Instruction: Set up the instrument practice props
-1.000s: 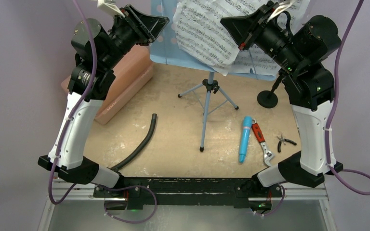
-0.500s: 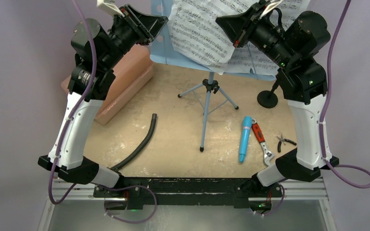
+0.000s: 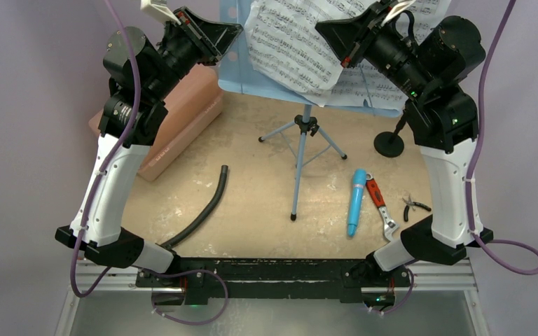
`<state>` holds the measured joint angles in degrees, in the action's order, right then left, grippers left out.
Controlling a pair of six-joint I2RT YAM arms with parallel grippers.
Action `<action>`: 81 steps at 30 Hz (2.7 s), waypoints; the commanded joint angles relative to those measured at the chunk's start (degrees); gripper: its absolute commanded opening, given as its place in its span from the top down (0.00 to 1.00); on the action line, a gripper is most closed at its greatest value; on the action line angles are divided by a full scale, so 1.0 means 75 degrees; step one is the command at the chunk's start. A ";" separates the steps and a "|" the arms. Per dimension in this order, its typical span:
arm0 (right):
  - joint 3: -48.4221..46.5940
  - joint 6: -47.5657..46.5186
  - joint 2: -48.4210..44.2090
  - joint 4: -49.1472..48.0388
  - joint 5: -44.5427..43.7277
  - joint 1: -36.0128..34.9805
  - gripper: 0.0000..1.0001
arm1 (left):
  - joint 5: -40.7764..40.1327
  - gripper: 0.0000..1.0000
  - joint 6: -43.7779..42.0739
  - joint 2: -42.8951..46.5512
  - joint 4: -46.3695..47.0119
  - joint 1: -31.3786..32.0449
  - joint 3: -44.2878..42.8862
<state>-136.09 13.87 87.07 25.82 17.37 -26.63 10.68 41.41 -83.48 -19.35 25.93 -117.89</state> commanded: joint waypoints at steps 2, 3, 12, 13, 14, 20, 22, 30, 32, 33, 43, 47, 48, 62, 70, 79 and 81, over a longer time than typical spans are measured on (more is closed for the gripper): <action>-0.0273 -0.0038 0.0087 -0.0326 -0.0126 -0.0023 1.00 | 0.0194 1.00 -0.0001 0.0104 0.0228 -0.0036 -0.0221; -0.0301 -0.0026 0.0110 -0.0326 -0.0105 -0.0023 1.00 | 0.0245 1.00 -0.0015 0.0104 0.0255 -0.0036 -0.0201; -0.0386 -0.0043 0.0266 -0.0336 -0.0031 -0.0023 1.00 | 0.0648 1.00 -0.0270 0.0104 0.0501 -0.0036 -0.0158; -0.0390 -0.0034 0.0288 -0.0338 -0.0030 -0.0026 1.00 | 0.0650 1.00 -0.0297 0.0114 0.0517 -0.0036 -0.0135; -0.0393 -0.0034 0.0290 -0.0338 -0.0027 -0.0024 1.00 | 0.0658 1.00 -0.0330 0.0124 0.0538 -0.0033 -0.0109; -0.0390 -0.0088 0.0321 -0.0346 -0.0063 -0.0023 1.00 | 0.0628 1.00 -0.0423 0.0274 0.0779 -0.0035 0.0121; -0.0404 -0.0103 0.0325 -0.0355 -0.0087 -0.0024 1.00 | 0.0582 1.00 -0.0451 0.0328 0.0854 -0.0028 0.0191; -0.0405 -0.0075 0.0352 -0.0405 -0.0133 -0.0023 1.00 | 0.0497 1.00 -0.0629 0.0589 0.1254 -0.0036 0.0524; -0.0358 -0.0081 0.0333 -0.0420 -0.0157 -0.0023 1.00 | 0.0504 1.00 -0.0632 0.0619 0.1299 -0.0036 0.0584; -0.0357 -0.0077 0.0341 -0.0414 -0.0169 -0.0023 1.00 | 0.0527 1.00 -0.0628 0.0609 0.1314 -0.0027 0.0599; -0.0313 -0.0055 0.0335 -0.0557 0.0034 -0.0024 1.00 | 0.0785 1.00 -0.0632 0.0608 0.1539 -0.0037 0.0658; -0.0194 0.0019 0.0297 -0.0786 0.0161 -0.0029 1.00 | 0.1030 1.00 -0.0614 0.0611 0.1687 -0.0031 0.0690; -0.0196 0.0028 0.0303 -0.0813 0.0193 -0.0024 1.00 | 0.1063 1.00 -0.0605 0.0609 0.1703 -0.0038 0.0684; -0.0182 0.0255 0.0504 -0.1258 0.0628 -0.0090 1.00 | 0.1213 1.00 -0.0432 0.0608 0.1833 -0.0035 0.0871; -0.0159 0.0284 0.0578 -0.1252 0.0712 -0.0175 1.00 | 0.1166 1.00 -0.0404 0.0692 0.1855 -0.0042 0.1059; -0.0164 0.0309 0.0683 -0.1242 0.0767 -0.0292 1.00 | 0.1120 1.00 -0.0338 0.0736 0.1989 -0.0036 0.1178; -0.0182 0.0312 0.0712 -0.1221 0.0767 -0.0324 1.00 | 0.1108 1.00 -0.0329 0.0725 0.2006 -0.0036 0.1183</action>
<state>-136.84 15.49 92.33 19.22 22.22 -28.51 18.48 37.95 -79.81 -8.08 25.87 -109.19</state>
